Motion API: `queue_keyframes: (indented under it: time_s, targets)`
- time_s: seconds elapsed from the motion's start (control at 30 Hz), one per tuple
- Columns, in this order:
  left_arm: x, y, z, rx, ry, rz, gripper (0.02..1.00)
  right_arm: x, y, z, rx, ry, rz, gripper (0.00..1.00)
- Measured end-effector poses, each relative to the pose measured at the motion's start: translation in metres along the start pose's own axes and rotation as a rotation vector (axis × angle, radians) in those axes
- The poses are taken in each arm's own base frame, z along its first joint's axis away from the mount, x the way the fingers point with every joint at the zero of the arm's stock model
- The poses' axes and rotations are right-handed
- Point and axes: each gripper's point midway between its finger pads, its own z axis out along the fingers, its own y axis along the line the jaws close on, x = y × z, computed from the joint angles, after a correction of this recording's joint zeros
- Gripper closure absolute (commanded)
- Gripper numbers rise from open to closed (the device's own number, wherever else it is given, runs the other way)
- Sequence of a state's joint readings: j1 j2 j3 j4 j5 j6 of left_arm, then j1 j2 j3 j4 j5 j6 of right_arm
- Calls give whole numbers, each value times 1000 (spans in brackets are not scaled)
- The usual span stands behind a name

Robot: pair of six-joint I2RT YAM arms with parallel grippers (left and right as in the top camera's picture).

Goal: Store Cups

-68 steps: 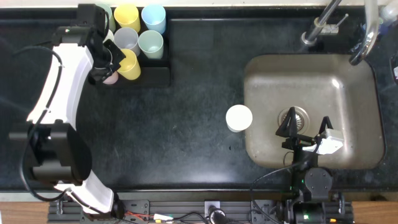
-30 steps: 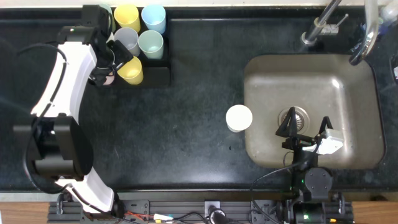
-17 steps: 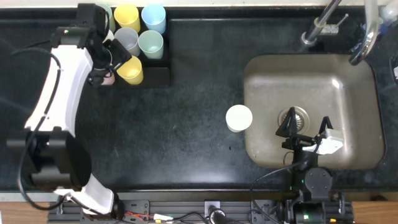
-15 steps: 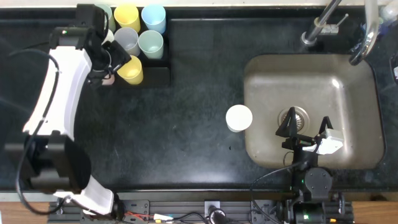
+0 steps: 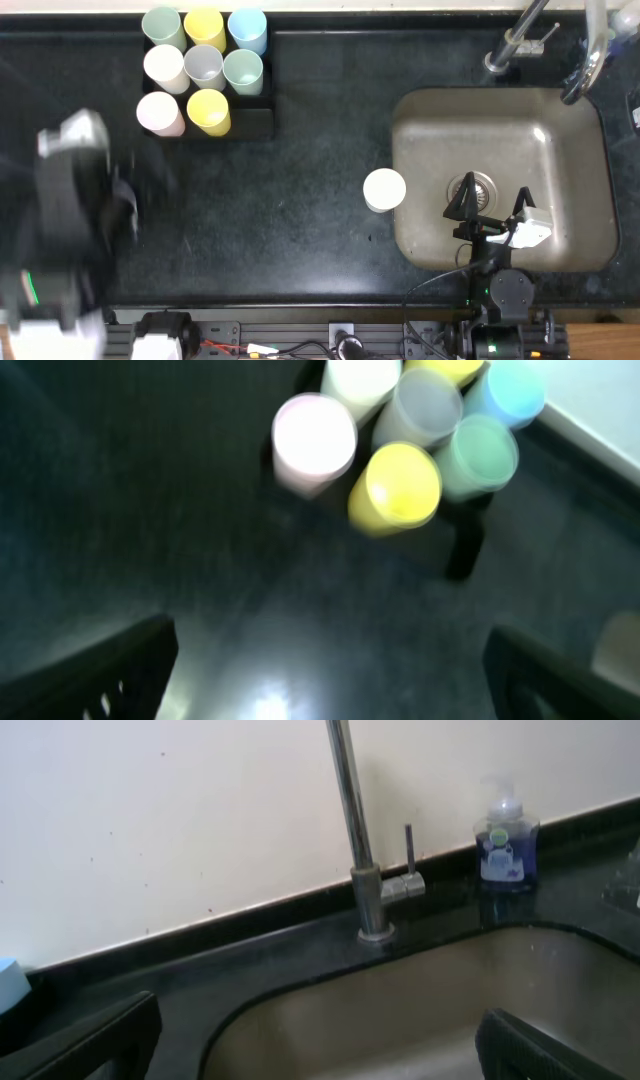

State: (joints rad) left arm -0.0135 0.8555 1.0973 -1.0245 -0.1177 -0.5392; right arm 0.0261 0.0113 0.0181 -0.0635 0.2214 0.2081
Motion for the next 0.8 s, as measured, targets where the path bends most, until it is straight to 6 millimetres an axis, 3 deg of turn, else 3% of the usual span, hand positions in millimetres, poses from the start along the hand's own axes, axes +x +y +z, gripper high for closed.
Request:
queue_keyframes:
  time_s: [0.1, 0.2, 0.27, 0.4, 0.5, 0.73, 0.8]
  targets:
    - [28, 16, 15, 113, -214, 15, 18, -1, 0, 0, -1, -2, 0, 3]
    - [32, 4, 35, 274, -422, 83, 18, 0, 0, 0, 0, 0, 0, 3]
    - [26, -9, 30, 378, -578, 148, 18, 0, 0, 0, -1, -1, 1, 3]
    - [12, -22, -10, 479, -854, 275, 18, 0, 0, 0, 0, 0, 0, 3]
    - [23, -19, -8, 451, -877, 371, 18, 0, 0, 0, 0, 0, 0, 5]
    - [79, 2, 67, 354, -641, 500, 18, 0, 0, 0, 0, 0, 0, 3]
    - [80, 3, 69, 350, -641, 510, 18, 0, 0, 0, 0, 0, 0, 3]
